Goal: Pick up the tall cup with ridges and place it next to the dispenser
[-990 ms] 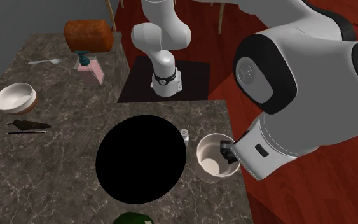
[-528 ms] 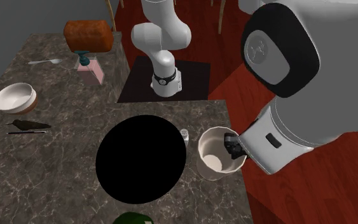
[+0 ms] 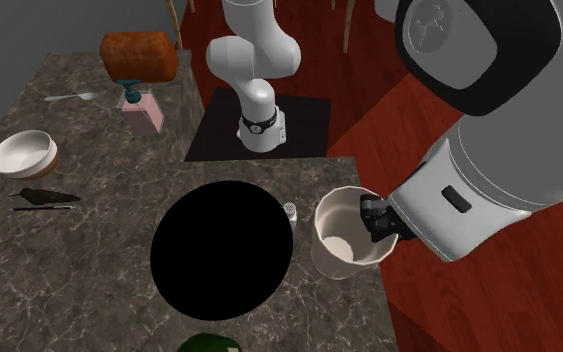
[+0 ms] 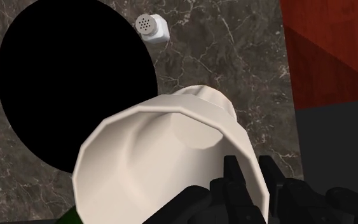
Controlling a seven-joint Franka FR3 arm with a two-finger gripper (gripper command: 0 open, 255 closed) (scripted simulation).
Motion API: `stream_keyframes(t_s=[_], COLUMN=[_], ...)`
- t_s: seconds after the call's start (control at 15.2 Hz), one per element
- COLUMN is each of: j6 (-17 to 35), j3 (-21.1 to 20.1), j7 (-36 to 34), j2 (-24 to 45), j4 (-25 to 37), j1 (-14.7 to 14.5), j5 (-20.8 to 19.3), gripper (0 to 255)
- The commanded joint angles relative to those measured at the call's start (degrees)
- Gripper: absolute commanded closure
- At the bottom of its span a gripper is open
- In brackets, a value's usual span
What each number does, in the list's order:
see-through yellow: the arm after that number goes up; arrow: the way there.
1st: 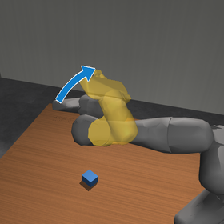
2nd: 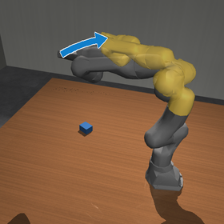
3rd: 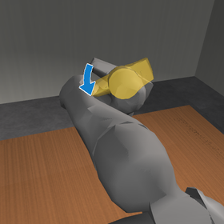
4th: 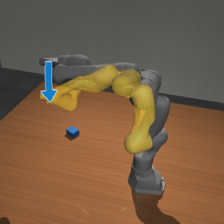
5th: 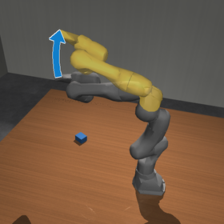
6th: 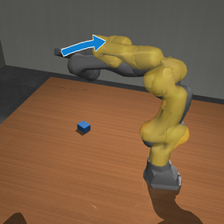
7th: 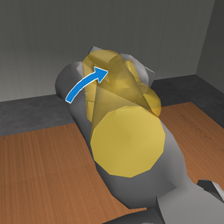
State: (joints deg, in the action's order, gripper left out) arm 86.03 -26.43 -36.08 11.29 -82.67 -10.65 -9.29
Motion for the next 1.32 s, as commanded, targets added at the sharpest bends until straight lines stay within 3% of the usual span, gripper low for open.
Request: stream_keyframes(t_s=[0.0,0.73,0.99,1.25], j6=[-1.81,-11.65,-7.12,-4.77], j3=[-0.06,-0.4,0.97,3.7], j7=[0.04,-0.02,4.58,9.84], j2=[0.32,4.11,-7.85,-18.06], j4=[2.1,15.37,0.45,-10.78], j1=[-0.21,-2.2,3.03,5.84], j5=[-0.16,-2.02,2.97,6.51], gripper=[255,255,255,255])
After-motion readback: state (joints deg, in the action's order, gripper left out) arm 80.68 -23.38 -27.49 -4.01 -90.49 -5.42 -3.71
